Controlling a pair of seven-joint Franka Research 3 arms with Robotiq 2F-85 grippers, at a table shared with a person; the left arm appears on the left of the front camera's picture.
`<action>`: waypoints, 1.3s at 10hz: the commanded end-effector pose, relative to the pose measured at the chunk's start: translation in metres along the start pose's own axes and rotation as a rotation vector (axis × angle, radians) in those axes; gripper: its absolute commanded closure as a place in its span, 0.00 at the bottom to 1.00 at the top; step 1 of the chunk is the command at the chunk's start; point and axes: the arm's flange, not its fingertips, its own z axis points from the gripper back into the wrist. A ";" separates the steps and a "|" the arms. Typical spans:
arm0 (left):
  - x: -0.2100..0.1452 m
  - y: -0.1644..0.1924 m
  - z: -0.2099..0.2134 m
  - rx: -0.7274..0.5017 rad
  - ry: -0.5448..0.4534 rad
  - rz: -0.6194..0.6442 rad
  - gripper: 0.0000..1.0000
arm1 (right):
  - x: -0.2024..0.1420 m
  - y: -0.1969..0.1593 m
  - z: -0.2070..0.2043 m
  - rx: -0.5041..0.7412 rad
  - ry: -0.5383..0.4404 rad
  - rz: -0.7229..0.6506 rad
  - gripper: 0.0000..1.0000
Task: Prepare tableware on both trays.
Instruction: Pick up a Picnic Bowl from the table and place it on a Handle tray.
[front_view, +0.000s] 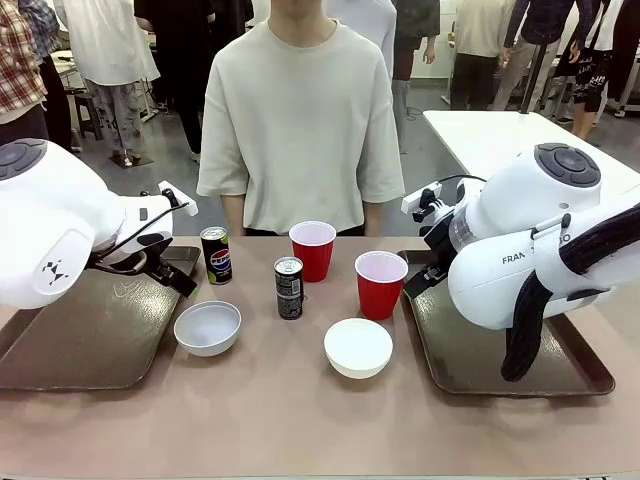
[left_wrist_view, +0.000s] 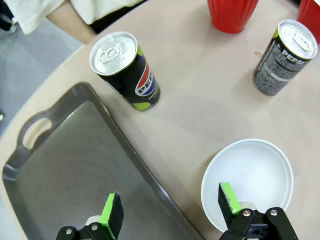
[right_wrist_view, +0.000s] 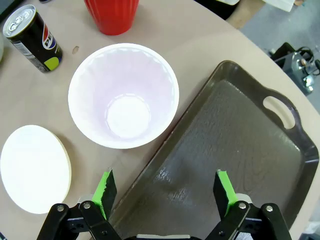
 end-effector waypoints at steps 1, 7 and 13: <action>0.000 0.000 0.000 0.000 0.000 0.001 0.00 | 0.000 0.000 0.000 0.000 0.000 0.000 0.00; -0.012 -0.050 0.127 0.028 0.235 -0.039 0.00 | -0.002 0.054 0.113 -0.152 0.122 0.009 0.00; 0.010 -0.024 0.148 -0.064 0.156 0.001 0.00 | 0.025 0.041 0.145 -0.042 -0.003 -0.078 0.00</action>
